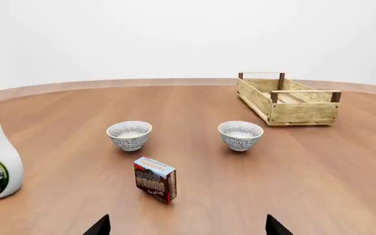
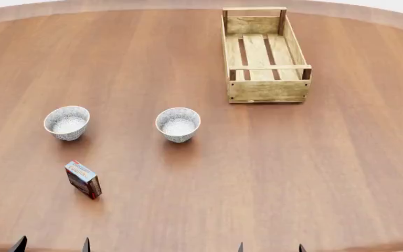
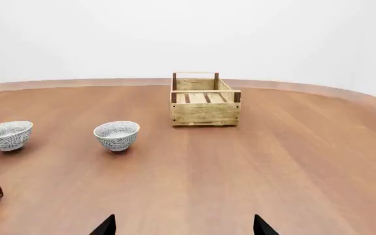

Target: Stack the right bowl on the left bowl and place them in the tray.

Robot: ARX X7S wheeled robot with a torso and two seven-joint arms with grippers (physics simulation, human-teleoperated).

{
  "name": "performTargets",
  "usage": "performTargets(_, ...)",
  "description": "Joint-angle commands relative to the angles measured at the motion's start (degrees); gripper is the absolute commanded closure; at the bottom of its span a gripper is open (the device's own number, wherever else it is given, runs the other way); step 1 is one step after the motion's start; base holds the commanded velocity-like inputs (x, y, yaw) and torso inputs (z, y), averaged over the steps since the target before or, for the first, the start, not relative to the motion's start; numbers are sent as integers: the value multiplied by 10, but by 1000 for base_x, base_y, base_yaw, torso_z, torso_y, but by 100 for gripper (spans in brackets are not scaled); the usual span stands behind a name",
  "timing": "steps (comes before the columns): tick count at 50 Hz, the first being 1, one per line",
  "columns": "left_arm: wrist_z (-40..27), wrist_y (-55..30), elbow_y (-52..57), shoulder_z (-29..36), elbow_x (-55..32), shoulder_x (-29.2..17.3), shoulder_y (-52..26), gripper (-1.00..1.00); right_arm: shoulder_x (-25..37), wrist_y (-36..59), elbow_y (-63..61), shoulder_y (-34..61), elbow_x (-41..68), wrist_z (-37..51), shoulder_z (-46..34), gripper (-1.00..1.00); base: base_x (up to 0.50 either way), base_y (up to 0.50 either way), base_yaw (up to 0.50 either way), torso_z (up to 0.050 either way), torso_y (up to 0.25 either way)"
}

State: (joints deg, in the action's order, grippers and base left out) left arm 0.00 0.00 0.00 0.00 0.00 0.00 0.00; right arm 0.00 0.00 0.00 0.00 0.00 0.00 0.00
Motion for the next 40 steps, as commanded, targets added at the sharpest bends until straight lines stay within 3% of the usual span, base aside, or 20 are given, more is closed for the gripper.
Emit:
performTargets(1, -11, -3, 2, 9, -10, -9, -1, -100, 10, 3, -1, -1, -1, 15, -14, -100, 0, 0, 0, 0, 0)
performTargets(21, -49, -20, -6, 42, -33, -35, -6, -100, 35, 4, -3, -3, 24, 44, -47, -100, 0, 0, 0, 0, 0)
performTargets(22, -14, -21, -3, 7, -2, -5, -4, -100, 6, 6, -4, -4, -6, 10, -12, -100, 0, 0, 0, 0, 0)
performTargets(40, -53, -11, -18, 37, -25, -31, -9, -100, 33, 2, 2, -1, 21, 42, -45, -100, 0, 0, 0, 0, 0)
